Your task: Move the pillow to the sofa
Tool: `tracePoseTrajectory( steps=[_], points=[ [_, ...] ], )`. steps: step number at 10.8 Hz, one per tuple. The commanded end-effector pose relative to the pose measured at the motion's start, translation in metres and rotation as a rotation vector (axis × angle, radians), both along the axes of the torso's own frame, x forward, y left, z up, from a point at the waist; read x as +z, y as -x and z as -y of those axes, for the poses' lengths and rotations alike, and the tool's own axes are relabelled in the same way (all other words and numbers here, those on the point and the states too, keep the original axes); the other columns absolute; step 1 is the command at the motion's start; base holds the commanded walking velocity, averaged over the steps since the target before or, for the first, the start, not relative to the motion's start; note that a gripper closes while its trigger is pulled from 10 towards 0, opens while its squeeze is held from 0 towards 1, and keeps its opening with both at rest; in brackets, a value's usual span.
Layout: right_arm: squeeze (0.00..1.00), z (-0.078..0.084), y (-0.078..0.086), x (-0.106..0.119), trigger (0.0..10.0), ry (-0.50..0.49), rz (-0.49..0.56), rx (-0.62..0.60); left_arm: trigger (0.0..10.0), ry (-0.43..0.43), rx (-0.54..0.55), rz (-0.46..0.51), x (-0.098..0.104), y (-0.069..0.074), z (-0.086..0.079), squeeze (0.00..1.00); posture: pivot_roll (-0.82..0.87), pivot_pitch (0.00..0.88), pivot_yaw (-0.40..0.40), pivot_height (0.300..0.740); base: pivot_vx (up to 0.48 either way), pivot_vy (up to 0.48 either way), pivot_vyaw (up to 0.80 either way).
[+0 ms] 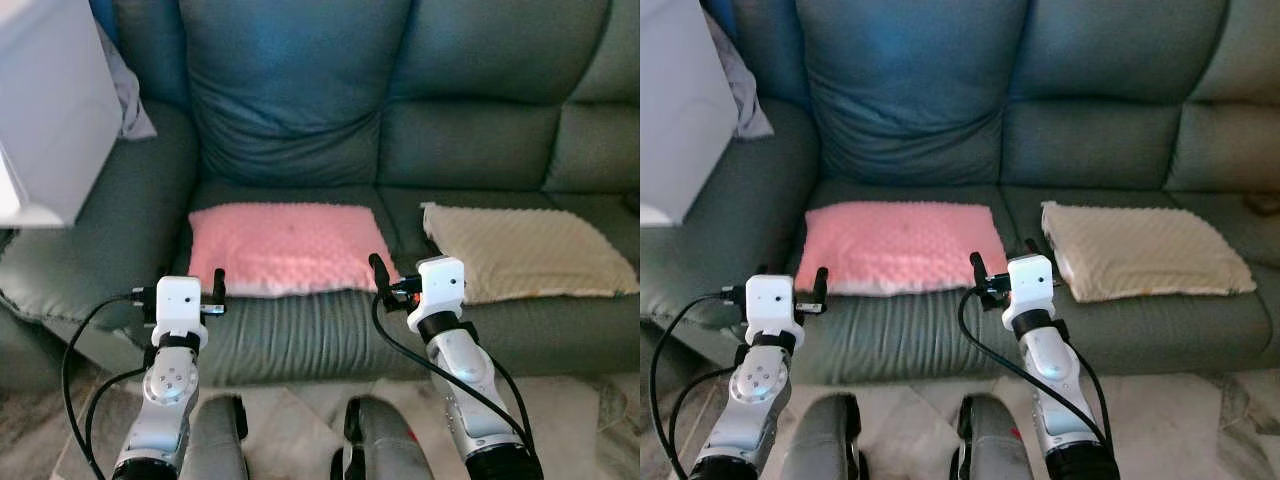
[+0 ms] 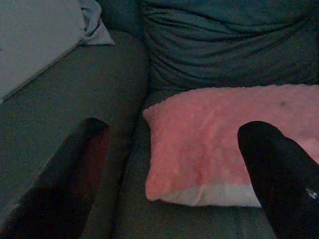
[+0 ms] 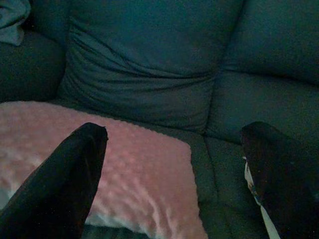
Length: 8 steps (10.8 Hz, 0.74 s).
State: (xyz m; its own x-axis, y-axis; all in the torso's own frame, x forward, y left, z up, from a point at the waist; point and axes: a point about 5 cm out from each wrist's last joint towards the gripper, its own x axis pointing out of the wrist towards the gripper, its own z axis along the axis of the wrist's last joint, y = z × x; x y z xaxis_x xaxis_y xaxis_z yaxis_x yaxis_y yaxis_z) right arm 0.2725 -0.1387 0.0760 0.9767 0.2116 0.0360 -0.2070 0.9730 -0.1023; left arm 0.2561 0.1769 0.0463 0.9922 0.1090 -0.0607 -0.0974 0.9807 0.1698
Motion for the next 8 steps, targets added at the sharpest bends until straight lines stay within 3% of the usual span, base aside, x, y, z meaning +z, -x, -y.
tracePoseTrajectory(
  steps=[1, 2, 3, 4, 8],
  points=[
    [0.0, 0.004, -0.005, 0.005, 10.0, -0.004, 0.012, -0.001, 10.0, 0.018, -0.037, -0.013, -0.001, -0.002, 0.007, 0.66, 0.01, 0.0, -0.08, 0.705, 0.0, 0.0, 0.0],
    [0.0, 0.001, -0.008, 0.007, 10.0, -0.003, 0.014, 0.008, 10.0, 0.02, -0.054, -0.028, -0.004, -0.004, 0.011, 0.65, 0.01, 0.0, -0.076, 0.72, 0.0, 0.0, 0.0],
    [0.0, 0.001, -0.01, 0.008, 10.0, -0.002, 0.015, 0.008, 10.0, 0.022, -0.063, -0.027, -0.003, -0.006, 0.014, 0.26, 0.01, 0.0, -0.077, 0.73, 0.0, 0.0, 0.0],
    [0.0, 0.0, -0.012, 0.009, 10.0, -0.003, 0.018, 0.005, 10.0, 0.029, -0.07, -0.023, -0.001, -0.009, 0.016, 0.0, 0.0, 0.0, -0.075, 0.74, 0.0, 0.0, 0.0],
    [0.0, -0.001, -0.017, 0.008, 10.0, 0.006, 0.012, 0.027, 10.0, 0.049, -0.139, -0.04, -0.002, -0.015, 0.03, 0.0, 0.01, 0.0, -0.081, 0.74, 0.0, 0.0, 0.0]
  ],
)
